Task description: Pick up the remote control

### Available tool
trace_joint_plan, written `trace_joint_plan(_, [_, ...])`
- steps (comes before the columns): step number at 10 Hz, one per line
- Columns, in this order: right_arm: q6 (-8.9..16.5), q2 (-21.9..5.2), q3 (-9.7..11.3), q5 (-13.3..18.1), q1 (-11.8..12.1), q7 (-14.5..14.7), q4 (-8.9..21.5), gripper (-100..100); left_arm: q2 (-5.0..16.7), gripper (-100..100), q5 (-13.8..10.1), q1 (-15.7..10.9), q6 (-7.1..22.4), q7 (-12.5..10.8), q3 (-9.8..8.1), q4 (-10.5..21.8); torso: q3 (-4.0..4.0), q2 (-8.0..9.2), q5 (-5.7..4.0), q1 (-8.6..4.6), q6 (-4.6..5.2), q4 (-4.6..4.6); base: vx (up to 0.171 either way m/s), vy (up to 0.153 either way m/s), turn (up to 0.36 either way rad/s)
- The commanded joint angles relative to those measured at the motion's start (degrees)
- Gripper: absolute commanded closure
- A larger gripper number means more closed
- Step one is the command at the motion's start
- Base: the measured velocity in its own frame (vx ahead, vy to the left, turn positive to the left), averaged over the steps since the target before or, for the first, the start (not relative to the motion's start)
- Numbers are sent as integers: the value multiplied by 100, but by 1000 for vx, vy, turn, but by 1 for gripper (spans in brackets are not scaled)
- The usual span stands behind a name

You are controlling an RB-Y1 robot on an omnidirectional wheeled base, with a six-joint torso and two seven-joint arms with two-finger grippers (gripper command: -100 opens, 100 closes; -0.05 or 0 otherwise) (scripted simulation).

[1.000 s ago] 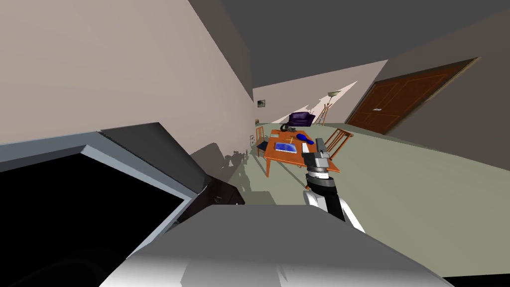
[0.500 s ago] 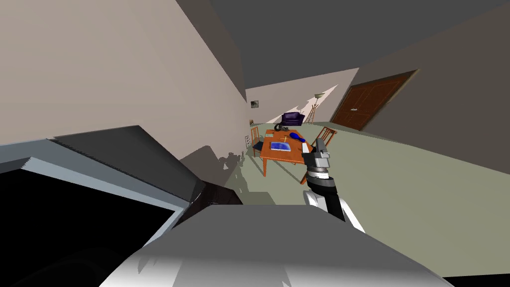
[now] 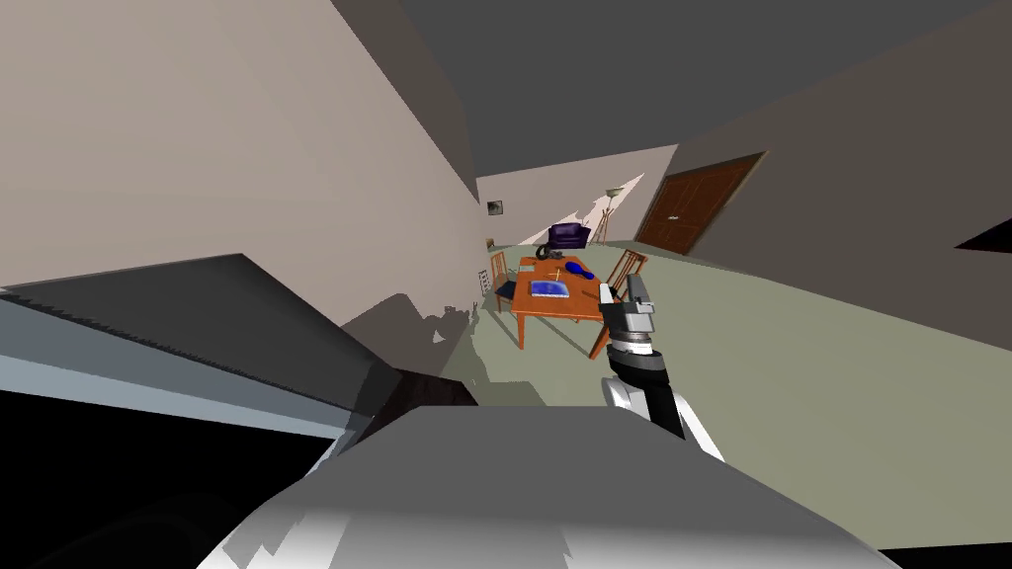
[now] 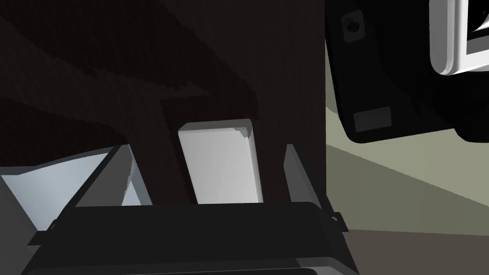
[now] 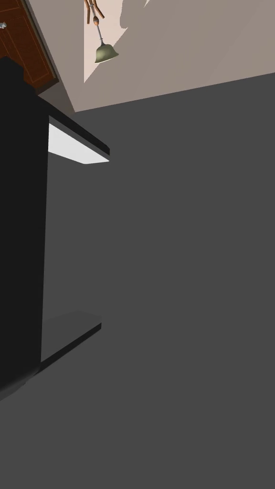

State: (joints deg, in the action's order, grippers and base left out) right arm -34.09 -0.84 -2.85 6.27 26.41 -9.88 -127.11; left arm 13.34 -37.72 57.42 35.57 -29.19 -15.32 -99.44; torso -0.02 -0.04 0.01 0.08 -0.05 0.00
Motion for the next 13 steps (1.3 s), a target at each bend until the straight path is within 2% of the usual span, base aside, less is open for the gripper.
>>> trace_joint_plan(1, [0,0,0,0,0,0,0,0,-26,-100,-171,156,286,-186,-71,95,0,0,0,0,0,0,-8,52,-288])
trace_joint_plan(4, [0,0,-1,0,0,0,0,0,-31,-100,-475,321,784,-488,-198,343,4,8,2,11,-1,1,-23,63,-189])
trace_joint_plan(8, [0,0,-1,0,1,0,0,0,22,-100,-789,470,1283,-786,-295,587,4,6,0,0,-3,1,-25,37,-123])
trace_joint_plan(9, [0,0,0,0,0,0,0,0,38,-100,-828,487,1344,-822,-305,612,4,8,1,3,-3,2,-22,11,-113])
trace_joint_plan(10, [0,0,0,0,1,0,0,0,16,-100,-810,464,1265,-763,-272,606,8,17,-6,21,-10,-1,-7,2,-16])
trace_joint_plan(11, [0,0,0,0,1,0,0,0,17,0,-818,471,1285,-772,-273,605,8,17,-6,25,-12,-1,0,0,0])
trace_joint_plan(12, [0,0,0,0,1,0,0,0,-31,-100,-740,332,1179,-717,-240,814,8,16,-6,25,-12,-1,3,6,21])
trace_joint_plan(13, [0,0,-1,0,1,0,0,0,-55,-100,-701,262,1126,-689,-223,918,7,14,-5,27,-12,-1,8,10,24])
